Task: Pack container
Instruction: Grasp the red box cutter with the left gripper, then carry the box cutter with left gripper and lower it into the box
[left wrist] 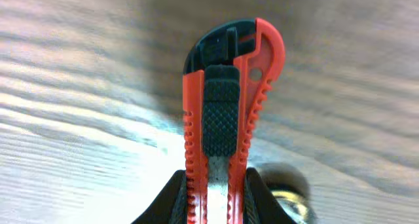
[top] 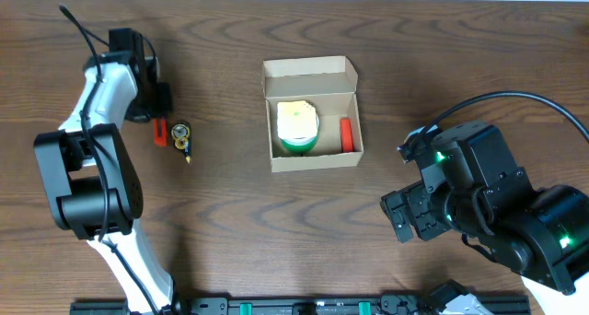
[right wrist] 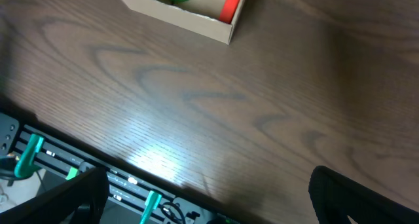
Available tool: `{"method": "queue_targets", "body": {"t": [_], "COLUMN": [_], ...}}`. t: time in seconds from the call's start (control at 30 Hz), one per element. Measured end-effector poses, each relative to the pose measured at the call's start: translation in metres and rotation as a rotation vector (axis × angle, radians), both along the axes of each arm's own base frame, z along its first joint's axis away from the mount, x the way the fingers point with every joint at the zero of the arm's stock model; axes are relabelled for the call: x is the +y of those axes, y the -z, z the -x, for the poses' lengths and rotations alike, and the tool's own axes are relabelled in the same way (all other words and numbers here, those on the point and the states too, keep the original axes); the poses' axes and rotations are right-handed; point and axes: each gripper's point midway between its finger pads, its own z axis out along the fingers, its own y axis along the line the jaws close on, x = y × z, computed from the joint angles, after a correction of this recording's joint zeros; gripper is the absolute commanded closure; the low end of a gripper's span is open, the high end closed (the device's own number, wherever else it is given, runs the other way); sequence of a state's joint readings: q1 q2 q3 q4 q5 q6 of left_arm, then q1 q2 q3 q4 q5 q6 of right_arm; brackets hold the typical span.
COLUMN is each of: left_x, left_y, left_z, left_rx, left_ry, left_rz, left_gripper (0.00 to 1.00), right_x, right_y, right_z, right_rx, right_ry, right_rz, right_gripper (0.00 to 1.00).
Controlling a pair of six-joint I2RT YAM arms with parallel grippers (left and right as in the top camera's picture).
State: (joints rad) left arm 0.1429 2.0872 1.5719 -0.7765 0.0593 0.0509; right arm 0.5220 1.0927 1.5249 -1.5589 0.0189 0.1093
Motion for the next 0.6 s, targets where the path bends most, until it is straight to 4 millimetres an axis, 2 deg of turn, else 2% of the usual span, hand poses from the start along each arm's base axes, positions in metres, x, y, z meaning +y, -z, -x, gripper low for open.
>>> {"method": "queue_targets", "body": {"t": [0.17,0.33,0.47,0.6], "left_x": [0.001,-0.006,-0.024,-0.055], "left_y": [-0.031,-0.047,-0.067,-0.107], "left_z": [-0.009,-0.015,-0.015,-0.012], "left_rx": [-0.012,-0.036,-0.072,-0.150], "left_ry": [-0.032,-0.048,-0.032,-0.004], "left_rz": [0.006,0.037,0.054,0.066], "left_gripper": [0.94,0.94,0.94,0.94], "right_x": [0.000,0.000,0.000,0.000], "right_y": [0.000,0.000,0.000,0.000], "right_z": [0.000,0.000,0.000,0.000], "right_rx": [0.000,0.000,0.001,0.001], "right_ry": [0.000,0.000,0.000,0.000], "right_rz": [0.000,0.000,0.000,0.000], "right_gripper": [0.01,0.01,0.01,0.01]}}
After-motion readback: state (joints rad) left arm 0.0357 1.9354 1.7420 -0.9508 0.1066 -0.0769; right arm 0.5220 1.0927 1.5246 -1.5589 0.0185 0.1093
